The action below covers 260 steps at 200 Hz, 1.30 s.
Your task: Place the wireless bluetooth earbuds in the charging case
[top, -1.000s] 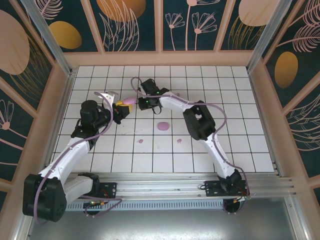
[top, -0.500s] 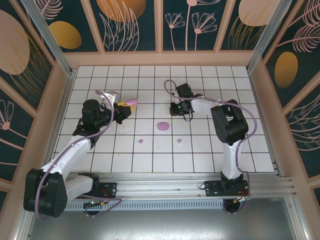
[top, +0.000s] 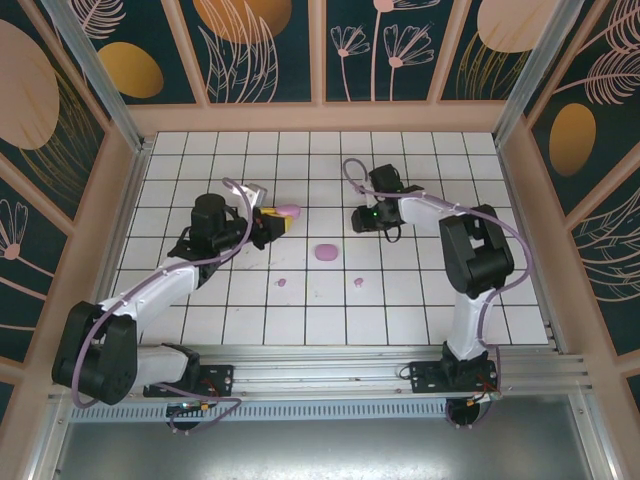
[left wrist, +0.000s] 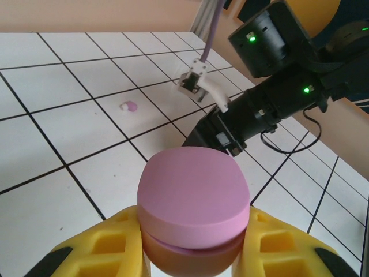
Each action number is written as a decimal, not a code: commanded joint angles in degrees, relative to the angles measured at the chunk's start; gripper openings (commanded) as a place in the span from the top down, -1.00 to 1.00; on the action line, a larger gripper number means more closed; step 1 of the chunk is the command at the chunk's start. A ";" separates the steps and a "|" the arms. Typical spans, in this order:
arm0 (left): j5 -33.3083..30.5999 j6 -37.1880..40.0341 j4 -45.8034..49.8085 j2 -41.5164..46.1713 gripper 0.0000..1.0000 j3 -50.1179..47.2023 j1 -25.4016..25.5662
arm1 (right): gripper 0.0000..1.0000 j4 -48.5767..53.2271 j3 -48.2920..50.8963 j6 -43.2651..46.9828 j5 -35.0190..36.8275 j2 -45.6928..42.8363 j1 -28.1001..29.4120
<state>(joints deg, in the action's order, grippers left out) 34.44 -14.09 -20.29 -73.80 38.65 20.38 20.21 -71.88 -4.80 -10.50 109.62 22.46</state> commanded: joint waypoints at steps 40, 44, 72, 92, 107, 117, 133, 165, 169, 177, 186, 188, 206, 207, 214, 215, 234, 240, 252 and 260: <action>0.43 0.27 -3.00 -3.56 1.00 3.46 1.05 | 0.37 -7.97 12.24 -24.37 -3.82 -12.65 0.27; 0.46 0.40 -2.99 -3.94 1.00 3.66 1.14 | 0.40 -9.06 13.51 -26.76 -4.13 -13.07 0.35; 0.67 0.74 -2.82 -5.85 1.00 5.22 1.76 | 0.47 -17.44 20.57 -39.16 -6.33 -14.71 0.88; 0.74 0.96 -3.08 -6.61 1.00 5.77 2.01 | 0.46 -22.75 22.78 -43.56 -7.83 -13.51 1.10; 0.80 0.99 -3.17 -6.86 1.00 5.89 2.03 | 0.47 -23.38 21.90 -44.43 -8.22 -10.87 0.95; 0.80 1.09 -3.33 -6.85 1.00 5.79 2.12 | 0.48 -23.53 20.99 -44.79 -8.63 -8.86 0.89; 0.68 1.33 -3.18 -6.63 1.00 5.43 2.15 | 0.50 -24.44 19.89 -45.34 -9.18 -6.81 0.79; 0.67 1.76 -3.23 -6.53 1.00 4.72 2.07 | 0.60 -22.99 16.52 -45.24 -7.47 -4.14 0.61; 0.67 1.79 -3.18 -6.56 1.00 4.68 2.12 | 0.60 -22.58 16.09 -45.14 -7.23 -3.93 0.60; 0.68 1.80 -3.26 -6.60 1.00 4.64 2.12 | 0.61 -21.92 15.48 -44.96 -6.92 -3.65 0.50; 0.56 1.94 -3.37 -6.46 1.00 4.44 2.12 | 0.61 -21.69 14.95 -45.01 -6.75 -3.48 0.43; 0.55 1.93 -3.35 -6.47 1.00 4.44 2.12 | 0.61 -21.70 14.91 -44.96 -6.67 -3.44 0.38; 0.42 2.25 -3.37 -6.50 1.00 4.32 2.12 | 0.61 -21.57 14.23 -44.98 -6.38 -3.10 0.09; 0.39 2.28 -3.36 -6.47 1.00 4.28 2.12 | 0.61 -21.46 14.22 -44.97 -6.37 -3.06 0.11; 0.39 2.31 -3.40 -6.49 1.00 4.31 2.12 | 0.61 -21.08 13.76 -44.84 -6.14 -2.79 -0.11; 0.38 2.35 -3.38 -6.47 1.00 4.32 2.12 | 0.61 -21.04 13.68 -44.81 -6.12 -2.82 -0.08; 0.45 2.88 -3.04 -6.48 1.00 4.41 2.12 | 0.62 -19.92 12.46 -44.37 -5.70 -1.87 -0.51; 0.37 3.00 -2.95 -6.46 1.00 4.41 2.12 | 0.62 -19.64 12.13 -44.34 -5.60 -1.70 -0.64; 0.35 3.19 -2.82 -6.51 1.00 4.50 2.07 | 0.62 -19.29 11.69 -44.30 -5.43 -1.43 -0.83; 0.35 3.31 -2.74 -6.48 1.00 4.57 2.12 | 0.62 -19.09 11.59 -44.42 -5.40 -1.28 -0.84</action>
<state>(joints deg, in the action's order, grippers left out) 34.41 -12.56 -21.06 -80.34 42.98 22.20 -0.89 -58.59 -48.82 -17.39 107.26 22.20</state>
